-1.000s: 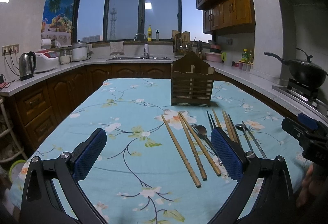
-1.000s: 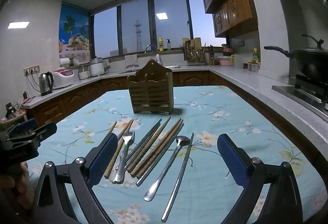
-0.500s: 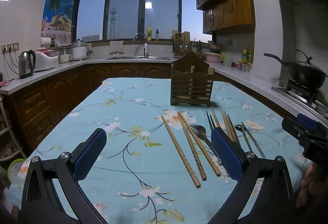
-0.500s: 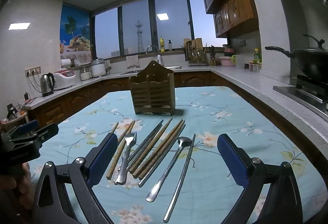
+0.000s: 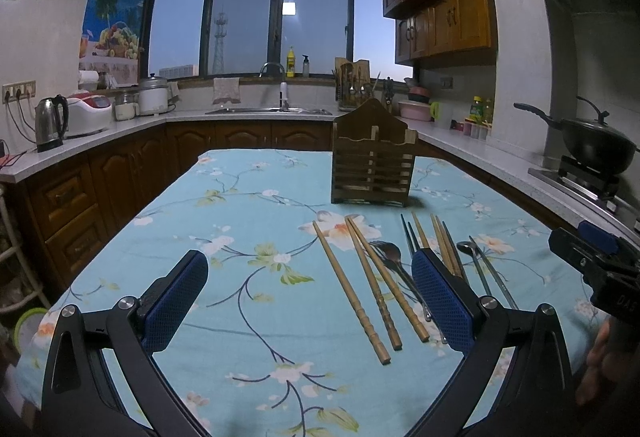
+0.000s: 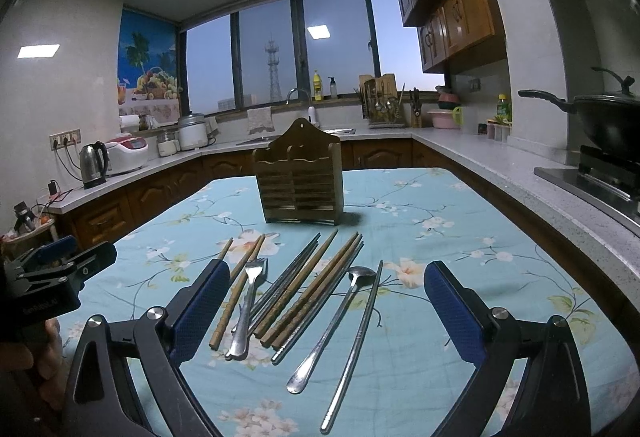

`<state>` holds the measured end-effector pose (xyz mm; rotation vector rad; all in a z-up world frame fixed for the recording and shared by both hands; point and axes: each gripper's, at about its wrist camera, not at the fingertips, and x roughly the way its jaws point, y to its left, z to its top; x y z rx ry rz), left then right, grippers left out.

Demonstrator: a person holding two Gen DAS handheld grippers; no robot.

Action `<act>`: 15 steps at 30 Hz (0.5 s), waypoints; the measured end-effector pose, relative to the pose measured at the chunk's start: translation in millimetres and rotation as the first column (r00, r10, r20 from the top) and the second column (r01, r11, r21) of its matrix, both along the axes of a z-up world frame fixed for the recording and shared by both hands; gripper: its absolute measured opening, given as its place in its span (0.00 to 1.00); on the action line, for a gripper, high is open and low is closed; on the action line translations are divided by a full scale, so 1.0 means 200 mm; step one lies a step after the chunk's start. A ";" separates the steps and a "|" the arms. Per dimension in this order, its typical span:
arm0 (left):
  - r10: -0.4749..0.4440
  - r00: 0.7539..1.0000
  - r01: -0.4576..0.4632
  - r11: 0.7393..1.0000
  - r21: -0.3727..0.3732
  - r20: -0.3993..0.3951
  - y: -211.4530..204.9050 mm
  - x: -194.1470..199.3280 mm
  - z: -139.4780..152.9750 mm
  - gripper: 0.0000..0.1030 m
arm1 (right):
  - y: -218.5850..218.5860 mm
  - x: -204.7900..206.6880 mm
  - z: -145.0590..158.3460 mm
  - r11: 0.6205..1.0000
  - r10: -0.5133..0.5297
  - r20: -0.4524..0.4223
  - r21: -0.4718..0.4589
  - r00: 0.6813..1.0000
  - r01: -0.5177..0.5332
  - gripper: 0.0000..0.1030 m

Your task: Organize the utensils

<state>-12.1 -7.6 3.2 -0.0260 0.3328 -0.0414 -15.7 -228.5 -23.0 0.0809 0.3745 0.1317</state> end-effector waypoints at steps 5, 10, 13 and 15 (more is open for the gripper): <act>-0.007 1.000 0.007 1.000 -0.004 -0.029 -0.02 0.03 -0.02 1.00 | 0.00 0.00 0.00 1.000 0.001 -0.003 0.002 1.000 -0.001 0.96; -0.038 0.996 0.035 0.999 -0.034 -0.085 -0.02 0.10 -0.01 1.00 | 0.01 0.00 0.00 1.000 0.006 -0.021 0.010 1.000 -0.006 0.96; -0.082 0.988 0.073 0.995 -0.068 -0.128 -0.01 0.15 0.00 1.00 | 0.00 0.03 0.00 1.000 0.013 -0.045 0.026 0.999 -0.012 0.96; -0.119 0.979 0.105 0.990 -0.094 -0.165 -0.02 0.21 0.01 1.00 | -0.02 0.06 0.00 0.999 0.020 -0.076 0.041 0.997 -0.017 0.96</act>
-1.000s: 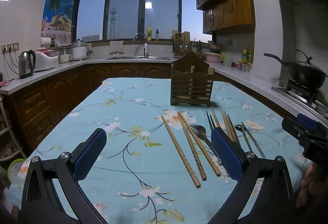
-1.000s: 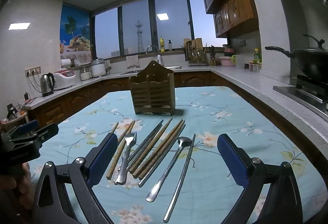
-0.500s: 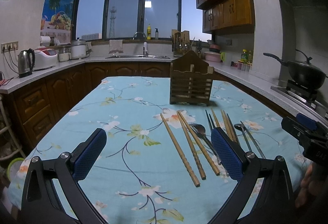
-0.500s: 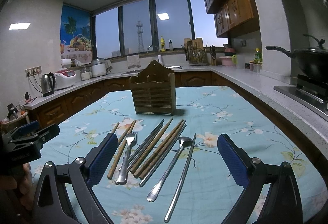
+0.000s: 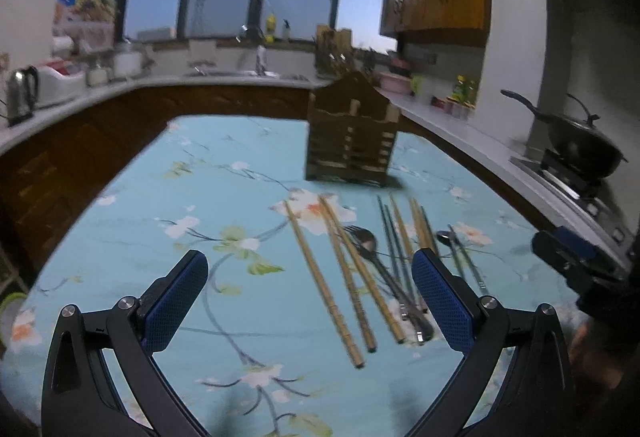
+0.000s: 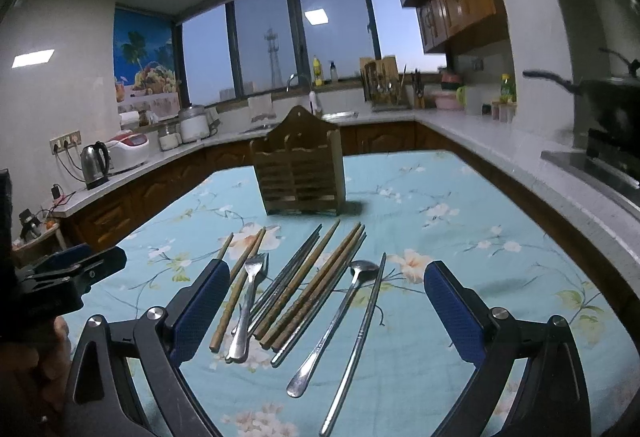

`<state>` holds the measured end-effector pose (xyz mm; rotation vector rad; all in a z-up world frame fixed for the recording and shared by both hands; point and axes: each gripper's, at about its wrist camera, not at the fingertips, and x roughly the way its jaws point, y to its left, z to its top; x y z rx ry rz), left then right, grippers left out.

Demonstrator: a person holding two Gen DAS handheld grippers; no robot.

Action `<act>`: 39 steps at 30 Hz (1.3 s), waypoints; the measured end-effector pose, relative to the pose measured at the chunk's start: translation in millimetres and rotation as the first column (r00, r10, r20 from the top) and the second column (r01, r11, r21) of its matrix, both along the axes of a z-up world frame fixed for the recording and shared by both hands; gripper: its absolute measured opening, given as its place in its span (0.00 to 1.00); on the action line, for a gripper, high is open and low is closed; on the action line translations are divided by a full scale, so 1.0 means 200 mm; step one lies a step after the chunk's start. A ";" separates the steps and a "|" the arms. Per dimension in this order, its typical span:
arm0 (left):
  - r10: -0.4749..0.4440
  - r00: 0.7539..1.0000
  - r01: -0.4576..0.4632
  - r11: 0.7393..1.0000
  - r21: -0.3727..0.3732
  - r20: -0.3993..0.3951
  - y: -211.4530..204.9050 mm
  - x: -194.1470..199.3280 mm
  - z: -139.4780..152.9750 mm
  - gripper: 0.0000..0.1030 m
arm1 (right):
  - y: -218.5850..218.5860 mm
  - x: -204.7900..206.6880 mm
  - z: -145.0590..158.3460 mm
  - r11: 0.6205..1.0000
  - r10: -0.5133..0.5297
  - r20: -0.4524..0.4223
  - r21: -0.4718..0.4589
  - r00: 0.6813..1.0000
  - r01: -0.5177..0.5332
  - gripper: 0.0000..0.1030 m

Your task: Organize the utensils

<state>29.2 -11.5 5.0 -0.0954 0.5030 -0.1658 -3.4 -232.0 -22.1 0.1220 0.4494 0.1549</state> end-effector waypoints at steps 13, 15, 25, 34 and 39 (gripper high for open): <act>-0.198 0.963 0.169 0.972 -0.162 -0.184 -0.09 0.35 0.00 0.84 | -0.19 0.25 -0.03 0.978 0.066 -0.187 0.207 0.980 -0.026 0.87; -0.230 0.949 0.193 0.965 -0.178 -0.218 -0.12 0.40 -0.02 0.76 | -0.21 0.30 -0.05 0.968 0.089 -0.216 0.249 0.972 -0.033 0.73; -0.326 0.851 0.253 0.942 -0.223 -0.411 -0.25 0.63 -0.17 0.47 | -0.25 0.55 -0.22 0.908 0.226 -0.396 0.417 0.890 -0.045 0.28; -0.359 0.803 0.268 0.930 -0.251 -0.475 -0.28 0.75 -0.24 0.40 | -0.26 0.67 -0.31 0.888 0.269 -0.457 0.459 0.848 -0.034 0.26; -0.351 0.789 0.266 0.935 -0.236 -0.503 -0.28 0.80 -0.27 0.39 | -0.29 0.71 -0.36 0.868 0.284 -0.472 0.497 0.835 -0.015 0.25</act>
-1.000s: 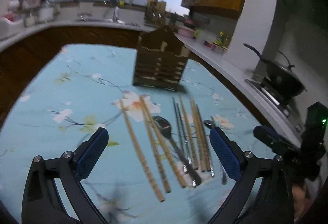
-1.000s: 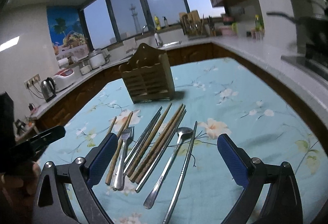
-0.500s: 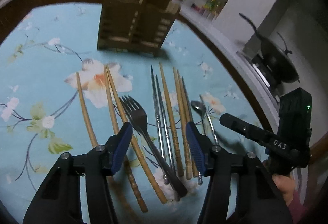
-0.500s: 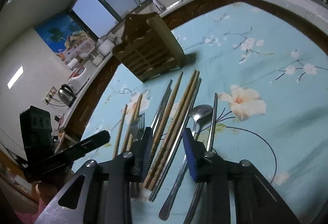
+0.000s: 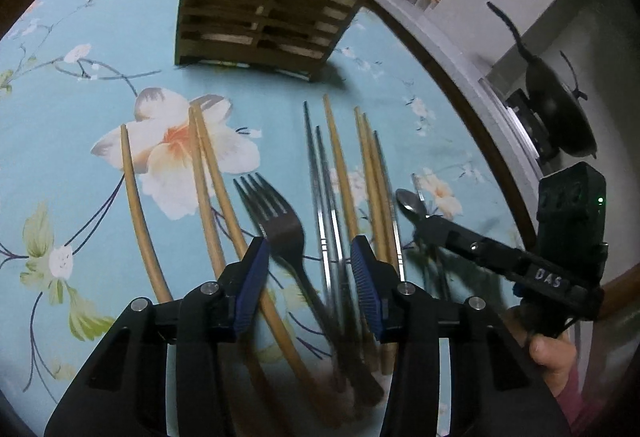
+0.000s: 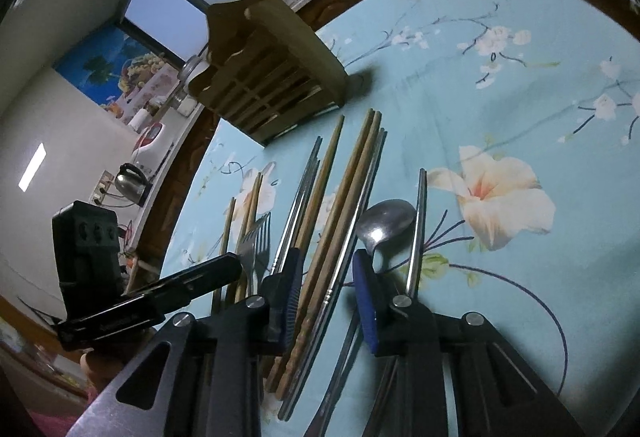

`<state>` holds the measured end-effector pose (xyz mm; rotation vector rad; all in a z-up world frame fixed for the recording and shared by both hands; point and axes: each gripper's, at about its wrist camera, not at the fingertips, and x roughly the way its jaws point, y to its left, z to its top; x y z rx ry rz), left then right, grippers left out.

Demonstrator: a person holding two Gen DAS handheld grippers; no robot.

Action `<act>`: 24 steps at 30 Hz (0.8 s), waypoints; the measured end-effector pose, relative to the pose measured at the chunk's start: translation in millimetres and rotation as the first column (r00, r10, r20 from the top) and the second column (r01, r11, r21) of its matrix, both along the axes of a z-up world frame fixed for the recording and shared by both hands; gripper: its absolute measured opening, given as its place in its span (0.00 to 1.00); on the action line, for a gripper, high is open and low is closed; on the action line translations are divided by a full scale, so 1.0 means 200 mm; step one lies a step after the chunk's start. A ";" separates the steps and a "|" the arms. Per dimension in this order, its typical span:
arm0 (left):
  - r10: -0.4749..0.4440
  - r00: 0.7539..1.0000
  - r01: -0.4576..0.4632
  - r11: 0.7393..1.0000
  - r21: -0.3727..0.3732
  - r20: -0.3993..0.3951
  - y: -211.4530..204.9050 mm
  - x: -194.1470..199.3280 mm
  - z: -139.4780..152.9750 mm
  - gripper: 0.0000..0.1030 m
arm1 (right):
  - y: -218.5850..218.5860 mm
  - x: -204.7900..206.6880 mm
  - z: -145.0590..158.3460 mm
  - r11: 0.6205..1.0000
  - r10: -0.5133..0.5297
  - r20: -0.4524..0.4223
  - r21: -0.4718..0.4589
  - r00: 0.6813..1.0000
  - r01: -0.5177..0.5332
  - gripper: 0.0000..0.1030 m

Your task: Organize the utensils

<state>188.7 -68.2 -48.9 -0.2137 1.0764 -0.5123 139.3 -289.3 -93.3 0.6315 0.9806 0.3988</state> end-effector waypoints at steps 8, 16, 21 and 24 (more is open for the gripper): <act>-0.008 0.999 0.005 0.998 -0.061 -0.043 0.01 0.08 -0.04 0.37 | -0.02 0.06 -0.04 0.998 -0.008 -0.023 0.061 1.000 0.009 0.21; -0.012 0.997 0.002 0.991 -0.130 -0.076 0.04 0.15 -0.07 0.32 | -0.06 0.10 -0.10 0.989 -0.042 -0.056 0.139 0.998 0.049 0.11; 0.010 0.994 -0.030 0.983 -0.179 -0.112 0.09 0.19 -0.10 0.17 | -0.15 0.11 -0.16 0.949 -0.077 -0.105 0.296 0.991 0.105 0.13; 0.008 0.992 -0.033 0.979 -0.202 -0.123 0.10 0.19 -0.12 0.08 | -0.17 0.10 -0.17 0.945 -0.102 -0.116 0.298 0.988 0.133 0.01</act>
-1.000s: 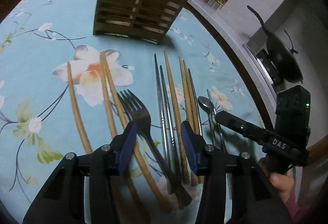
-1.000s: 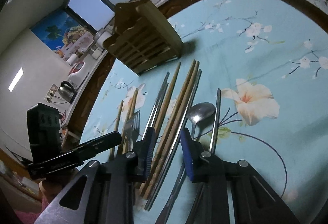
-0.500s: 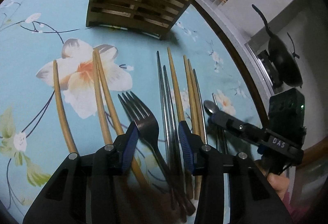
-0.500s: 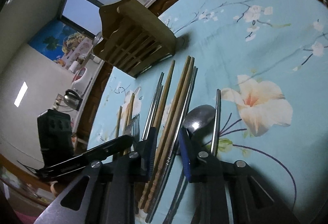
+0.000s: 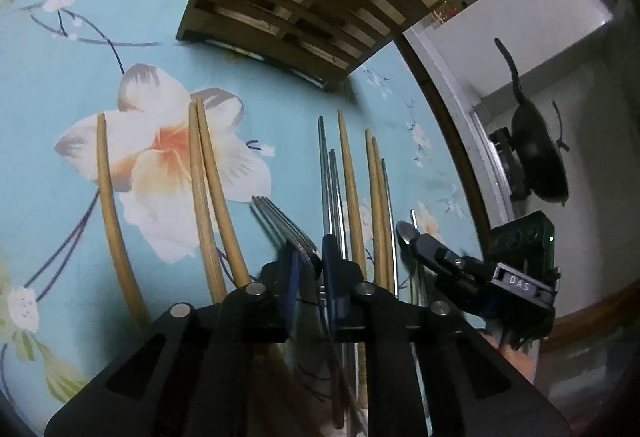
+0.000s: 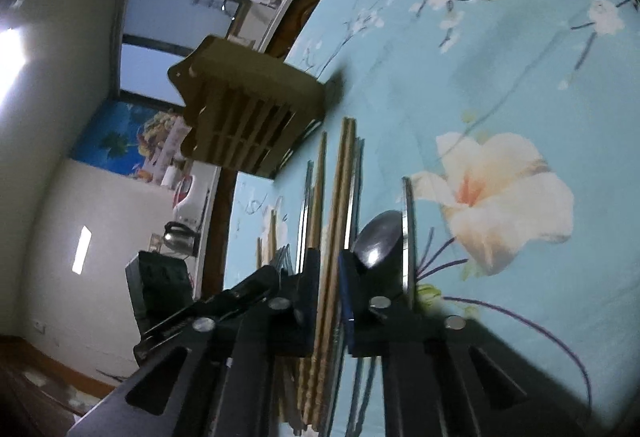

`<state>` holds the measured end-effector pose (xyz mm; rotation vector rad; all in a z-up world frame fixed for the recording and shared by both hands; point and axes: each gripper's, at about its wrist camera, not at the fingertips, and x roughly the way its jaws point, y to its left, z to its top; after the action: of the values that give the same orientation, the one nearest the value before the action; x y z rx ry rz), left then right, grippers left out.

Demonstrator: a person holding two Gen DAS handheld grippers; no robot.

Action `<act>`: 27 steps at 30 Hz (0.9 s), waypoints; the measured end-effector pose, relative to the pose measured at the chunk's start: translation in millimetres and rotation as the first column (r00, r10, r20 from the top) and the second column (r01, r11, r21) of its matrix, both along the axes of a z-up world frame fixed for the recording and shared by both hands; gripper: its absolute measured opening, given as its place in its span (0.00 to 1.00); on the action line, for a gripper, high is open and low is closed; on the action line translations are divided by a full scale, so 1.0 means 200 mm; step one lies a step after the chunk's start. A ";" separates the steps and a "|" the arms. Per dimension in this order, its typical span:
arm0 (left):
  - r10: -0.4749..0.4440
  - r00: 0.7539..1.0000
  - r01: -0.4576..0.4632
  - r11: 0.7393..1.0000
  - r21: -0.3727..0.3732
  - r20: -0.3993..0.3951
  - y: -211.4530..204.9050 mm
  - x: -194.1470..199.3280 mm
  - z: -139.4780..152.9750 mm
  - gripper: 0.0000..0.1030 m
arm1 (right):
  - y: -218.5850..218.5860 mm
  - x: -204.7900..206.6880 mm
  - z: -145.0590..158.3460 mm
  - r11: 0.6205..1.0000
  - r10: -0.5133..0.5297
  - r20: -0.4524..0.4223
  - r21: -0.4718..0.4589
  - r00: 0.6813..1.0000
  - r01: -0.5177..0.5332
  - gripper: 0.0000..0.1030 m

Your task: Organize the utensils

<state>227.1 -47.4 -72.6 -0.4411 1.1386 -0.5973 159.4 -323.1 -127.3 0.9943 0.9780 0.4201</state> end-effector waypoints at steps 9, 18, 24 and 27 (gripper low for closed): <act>-0.014 0.986 0.015 1.000 -0.008 0.165 0.01 -0.18 0.25 0.03 | 0.09 -0.10 0.36 0.960 0.065 0.215 -0.280 0.974 -0.002 0.00; 0.019 0.971 -0.008 0.999 -0.045 0.240 0.10 -0.25 0.40 0.02 | 0.13 -0.07 0.47 0.936 0.141 0.179 -0.346 0.974 -0.071 0.13; 0.041 0.973 -0.025 0.997 -0.072 0.225 0.12 -0.26 0.39 0.02 | 0.09 -0.11 0.19 0.950 0.076 0.029 -0.305 0.997 -0.064 0.18; 0.044 0.973 -0.028 0.997 -0.073 0.226 0.13 -0.27 0.40 0.02 | 0.07 -0.09 0.12 0.960 0.067 -0.002 -0.274 0.998 -0.065 0.26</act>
<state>173.0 -21.6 7.3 -0.4396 0.8914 -0.6397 142.3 -308.5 -102.9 0.7113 1.0336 0.3323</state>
